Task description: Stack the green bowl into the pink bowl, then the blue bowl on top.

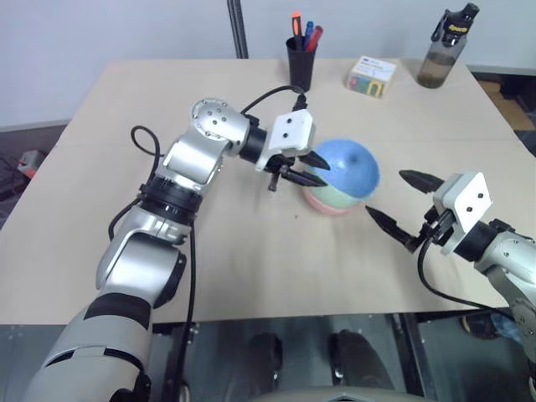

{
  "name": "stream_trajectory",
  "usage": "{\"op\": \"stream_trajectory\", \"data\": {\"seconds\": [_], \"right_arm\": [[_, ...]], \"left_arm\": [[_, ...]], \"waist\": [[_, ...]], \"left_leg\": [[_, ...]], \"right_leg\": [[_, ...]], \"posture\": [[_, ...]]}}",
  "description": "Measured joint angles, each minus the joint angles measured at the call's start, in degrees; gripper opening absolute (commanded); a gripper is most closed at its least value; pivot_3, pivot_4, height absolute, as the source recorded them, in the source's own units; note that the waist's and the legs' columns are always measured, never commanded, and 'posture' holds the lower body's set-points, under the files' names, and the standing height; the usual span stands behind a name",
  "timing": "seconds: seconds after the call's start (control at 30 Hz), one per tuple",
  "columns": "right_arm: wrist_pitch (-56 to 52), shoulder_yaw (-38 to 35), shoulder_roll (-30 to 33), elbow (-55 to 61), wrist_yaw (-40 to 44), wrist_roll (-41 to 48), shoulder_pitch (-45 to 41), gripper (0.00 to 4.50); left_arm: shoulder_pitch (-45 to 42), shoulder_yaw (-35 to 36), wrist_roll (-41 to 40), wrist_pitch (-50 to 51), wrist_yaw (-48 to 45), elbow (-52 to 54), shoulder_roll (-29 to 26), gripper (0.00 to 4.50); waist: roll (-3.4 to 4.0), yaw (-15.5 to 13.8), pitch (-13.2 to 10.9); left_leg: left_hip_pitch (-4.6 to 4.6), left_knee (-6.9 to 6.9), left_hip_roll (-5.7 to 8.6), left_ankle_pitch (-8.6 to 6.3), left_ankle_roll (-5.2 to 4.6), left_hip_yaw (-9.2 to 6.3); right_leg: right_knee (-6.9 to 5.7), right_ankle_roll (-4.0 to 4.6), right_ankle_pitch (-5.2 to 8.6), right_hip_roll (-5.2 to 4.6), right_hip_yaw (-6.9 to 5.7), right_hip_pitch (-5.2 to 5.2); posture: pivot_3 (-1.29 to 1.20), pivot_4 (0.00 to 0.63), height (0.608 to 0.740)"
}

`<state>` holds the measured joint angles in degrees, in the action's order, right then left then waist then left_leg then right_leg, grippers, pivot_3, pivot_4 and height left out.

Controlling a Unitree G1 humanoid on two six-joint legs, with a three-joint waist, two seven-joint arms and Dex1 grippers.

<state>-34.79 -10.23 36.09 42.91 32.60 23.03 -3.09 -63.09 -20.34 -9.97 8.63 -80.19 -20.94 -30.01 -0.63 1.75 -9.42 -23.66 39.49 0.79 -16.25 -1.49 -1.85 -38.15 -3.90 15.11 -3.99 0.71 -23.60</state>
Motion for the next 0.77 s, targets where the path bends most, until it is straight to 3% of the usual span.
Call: {"op": "stream_trajectory", "data": {"seconds": [0.2, 0.33, 0.5, 0.63, 0.77], "right_arm": [[1.7, 0.1, 1.8, -3.5, 2.1, -0.1, -0.3, 4.5], [3.7, 0.4, 3.8, -10.5, 6.1, 0.2, -3.3, 4.5], [6.9, -0.2, 6.7, -20.6, 12.8, 1.3, -6.8, 4.5], [9.9, -1.0, 10.9, -26.3, 18.2, 1.2, -7.2, 4.5], [9.9, -7.8, 17.8, -30.4, 25.3, 3.4, -3.7, 4.5]], "left_arm": [[1.1, 9.9, -2.8, 10.6, 8.3, 6.8, -3.1, 2.4], [13.4, 20.0, -8.2, 14.8, 15.0, 17.9, -4.4, 2.4], [33.0, 29.7, -17.4, 28.2, 20.0, 31.2, -8.2, 4.47], [45.0, 37.7, -19.6, 30.2, 25.1, 42.4, -9.8, 4.47], [61.7, 49.1, -22.0, 32.5, 25.8, 49.4, -11.8, 4.47]], "waist": [[0.0, 0.5, 0.0], [0.12, 0.6, 0.1], [-0.03, -0.1, 0.0], [-0.02, -0.9, 0.0], [-0.02, -1.4, 0.0]], "left_leg": [[0.03, 0.0, -0.03, 0.0, 0.0, 0.03], [0.23, -0.03, -0.21, 0.0, 0.01, 0.19], [0.3, 0.0, -0.31, -0.01, -0.01, 0.2], [0.35, 0.0, -0.3, -0.03, -0.05, 0.28], [0.54, -0.1, -0.39, -0.05, -0.06, 0.29]], "right_leg": [[-0.04, -0.01, 0.0, 0.0, 0.06, -0.01], [-0.15, 0.0, 0.0, -0.02, 0.23, 0.04], [-0.3, 0.0, 0.01, -0.03, 0.24, 0.08], [-0.17, 0.0, 0.0, -0.07, 0.32, 0.15], [-0.1, 0.01, 0.01, -0.07, 0.3, 0.3]], "posture": [[0.0, 0.15, 0.74], [0.0, 0.15, 0.74], [0.0, 0.15, 0.74], [0.0, 0.15, 0.74], [0.0, 0.15, 0.74]]}}
